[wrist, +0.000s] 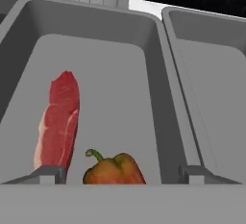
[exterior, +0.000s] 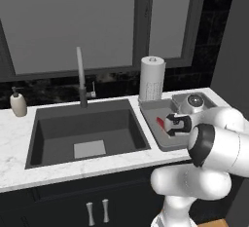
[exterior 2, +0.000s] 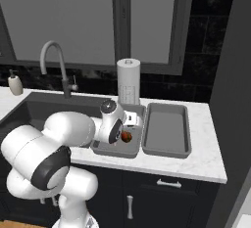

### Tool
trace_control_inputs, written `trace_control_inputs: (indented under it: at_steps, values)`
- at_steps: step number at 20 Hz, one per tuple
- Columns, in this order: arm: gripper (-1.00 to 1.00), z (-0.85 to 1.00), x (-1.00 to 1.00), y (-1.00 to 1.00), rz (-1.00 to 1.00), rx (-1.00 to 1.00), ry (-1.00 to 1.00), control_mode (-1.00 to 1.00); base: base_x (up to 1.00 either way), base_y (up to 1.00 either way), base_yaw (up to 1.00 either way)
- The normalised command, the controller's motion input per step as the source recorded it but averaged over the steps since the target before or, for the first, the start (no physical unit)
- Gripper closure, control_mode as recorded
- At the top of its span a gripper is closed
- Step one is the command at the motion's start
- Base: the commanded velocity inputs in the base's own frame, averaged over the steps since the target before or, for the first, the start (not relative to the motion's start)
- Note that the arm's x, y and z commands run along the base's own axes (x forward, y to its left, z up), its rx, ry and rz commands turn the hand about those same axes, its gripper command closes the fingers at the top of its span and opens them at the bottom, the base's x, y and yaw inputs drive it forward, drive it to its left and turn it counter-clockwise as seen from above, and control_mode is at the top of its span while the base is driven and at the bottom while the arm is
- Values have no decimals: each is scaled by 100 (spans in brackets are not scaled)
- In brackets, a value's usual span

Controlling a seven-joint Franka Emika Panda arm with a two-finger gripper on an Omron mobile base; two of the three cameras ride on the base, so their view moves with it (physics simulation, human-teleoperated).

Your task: Place one bell pepper and one steak in each tupperware on the nearby counter, to pack two identical lunches.

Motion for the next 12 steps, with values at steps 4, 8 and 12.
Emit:
trace_control_inputs:
  at_steps: [4, 8, 12]
  values:
    - [-100, 0, 0, 0, 0, 0, 0, -100, 0, 0, 0]
    - [-100, 47, -43, 5, 0, 0, 0, -100, 0, 0, 0]
    - [-100, 54, -96, 17, 0, 0, 0, -100, 0, 0, 0]
